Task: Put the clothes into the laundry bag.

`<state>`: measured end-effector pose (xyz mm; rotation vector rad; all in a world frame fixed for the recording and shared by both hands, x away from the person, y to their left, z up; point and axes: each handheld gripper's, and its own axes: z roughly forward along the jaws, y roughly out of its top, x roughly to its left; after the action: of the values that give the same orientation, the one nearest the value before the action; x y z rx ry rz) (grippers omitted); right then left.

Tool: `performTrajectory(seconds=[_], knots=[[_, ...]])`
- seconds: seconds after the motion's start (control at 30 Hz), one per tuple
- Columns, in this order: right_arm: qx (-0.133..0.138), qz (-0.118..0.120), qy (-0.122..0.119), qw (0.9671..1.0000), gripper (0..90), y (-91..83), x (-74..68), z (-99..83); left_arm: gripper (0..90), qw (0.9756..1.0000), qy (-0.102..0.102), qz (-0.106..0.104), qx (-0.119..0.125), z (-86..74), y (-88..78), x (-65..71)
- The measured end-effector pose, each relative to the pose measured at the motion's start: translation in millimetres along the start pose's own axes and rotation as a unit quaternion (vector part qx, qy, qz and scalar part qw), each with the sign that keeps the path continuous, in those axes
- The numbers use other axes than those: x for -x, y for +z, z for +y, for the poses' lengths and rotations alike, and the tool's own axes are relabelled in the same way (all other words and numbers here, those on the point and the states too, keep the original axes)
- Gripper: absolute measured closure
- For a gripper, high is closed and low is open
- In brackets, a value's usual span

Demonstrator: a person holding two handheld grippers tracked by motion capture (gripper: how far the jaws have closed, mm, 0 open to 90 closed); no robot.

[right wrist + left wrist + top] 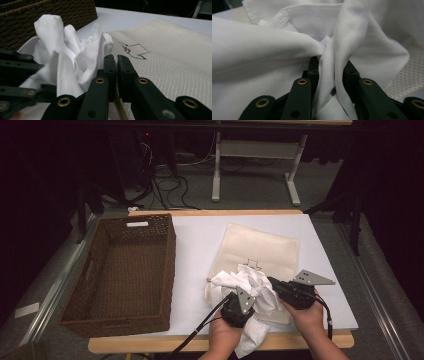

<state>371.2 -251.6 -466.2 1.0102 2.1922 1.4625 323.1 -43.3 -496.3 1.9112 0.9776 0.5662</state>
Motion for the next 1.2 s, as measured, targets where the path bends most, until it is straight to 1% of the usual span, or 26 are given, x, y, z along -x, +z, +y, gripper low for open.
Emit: performTrajectory(seconds=[0.07,0.1,0.17,0.23,0.27,0.3,0.33,0.4,0.53,0.57,0.63,0.7,0.73,0.8,0.83,0.87,0.9,0.93,1.0,1.03,1.07,1.1,1.13,1.17,1.2], knots=[[0.001,0.0,0.001,1.0,87.3,-0.5,0.1,0.3,74.3,0.9999,-0.006,0.003,-0.007,0.2,5.9,-0.7],[0.002,0.0,0.002,1.0,87.3,-1.0,0.0,0.4,74.3,0.9999,-0.006,0.003,-0.007,0.2,5.9,-0.7],[0.004,0.0,0.002,1.0,87.4,-1.7,-0.1,0.6,74.3,0.9998,-0.01,0.009,-0.013,0.5,11.4,-1.7],[0.007,0.002,0.002,1.0,87.3,-3.1,-0.6,1.3,74.0,0.9995,-0.02,0.016,-0.018,0.5,17.3,-3.5],[0.007,0.002,0.002,1.0,87.3,-3.1,-0.6,1.3,73.9,0.9995,-0.02,0.016,-0.018,0.5,17.3,-3.5],[0.009,0.003,0.001,1.0,87.4,-3.7,-0.8,1.6,73.6,0.9993,-0.027,0.018,-0.02,0.3,20.9,-4.5],[0.009,0.003,0.001,1.0,87.4,-3.7,-0.8,1.6,73.3,0.9993,-0.027,0.018,-0.02,0.3,20.9,-4.5],[0.011,0.004,0.0,0.9999,87.4,-4.7,-1.1,2.0,72.7,0.9991,-0.026,0.025,-0.021,-0.8,24.8,-4.4],[0.015,0.009,-0.001,0.9998,87.4,-5.9,-2.1,2.2,70.7,0.9981,-0.046,0.032,-0.025,-3.1,29.7,-6.8],[0.015,0.009,-0.001,0.9998,87.4,-5.9,-2.1,2.2,70.1,0.9981,-0.046,0.032,-0.025,-3.1,29.7,-6.8],[0.017,0.01,-0.004,0.9998,87.5,-6.1,-3.1,2.5,68.3,0.9975,-0.055,0.04,-0.023,-3.3,32.0,-5.0],[0.014,0.008,-0.003,0.9999,87.5,-6.1,-3.0,2.2,66.0,0.9977,-0.053,0.036,-0.022,-4.1,30.5,-5.2],[0.013,0.006,-0.004,0.9999,87.5,-6.0,-2.8,1.8,63.2,0.9978,-0.056,0.031,-0.016,-4.4,29.6,-5.4],[0.01,0.003,-0.004,0.9999,87.7,-5.7,-2.0,0.8,57.2,0.9983,-0.053,0.021,-0.012,-4.6,25.0,-6.3],[0.008,0.003,-0.005,1.0,87.7,-5.2,-1.6,0.2,54.1,0.9983,-0.053,0.021,-0.012,-4.6,25.0,-6.3],[0.006,0.004,-0.004,1.0,87.7,-5.0,-1.8,0.2,50.6,0.9988,-0.047,0.011,-0.009,-4.6,21.1,-5.6],[0.006,0.005,-0.005,1.0,87.8,-4.8,-1.7,0.3,48.4,0.9992,-0.039,0.01,-0.008,-4.4,18.1,-4.8],[0.006,0.006,-0.004,1.0,87.8,-4.7,-1.6,0.3,46.6,0.9992,-0.039,0.01,-0.008,-4.4,18.1,-4.8],[0.004,0.004,-0.004,1.0,87.8,-4.9,-1.7,-0.1,43.1,0.9993,-0.037,0.002,0.01,-3.1,7.4,-2.9],[0.005,0.004,-0.005,1.0,87.8,-4.9,-1.6,-0.3,41.8,0.9991,-0.037,0.0,0.019,-2.4,3.7,-2.0],[0.005,0.004,-0.005,1.0,87.8,-4.9,-1.6,-0.3,41.5,0.9991,-0.037,0.0,0.019,-2.4,3.7,-2.0],[0.003,0.004,-0.002,1.0,87.8,-4.3,-1.3,-0.1,41.9,0.9989,-0.029,-0.002,0.036,0.4,-5.0,0.6],[0.003,0.004,-0.002,1.0,87.8,-4.3,-1.3,-0.1,42.4,0.9989,-0.029,-0.002,0.036,0.4,-5.0,0.6],[0.004,0.004,0.001,1.0,87.9,-3.8,-1.3,-0.2,42.4,0.9988,-0.027,-0.003,0.042,2.7,-8.9,1.8],[0.002,0.004,0.001,1.0,87.8,-3.2,-1.7,-0.6,45.2,0.9986,-0.026,-0.006,0.046,4.4,-11.5,2.2]])
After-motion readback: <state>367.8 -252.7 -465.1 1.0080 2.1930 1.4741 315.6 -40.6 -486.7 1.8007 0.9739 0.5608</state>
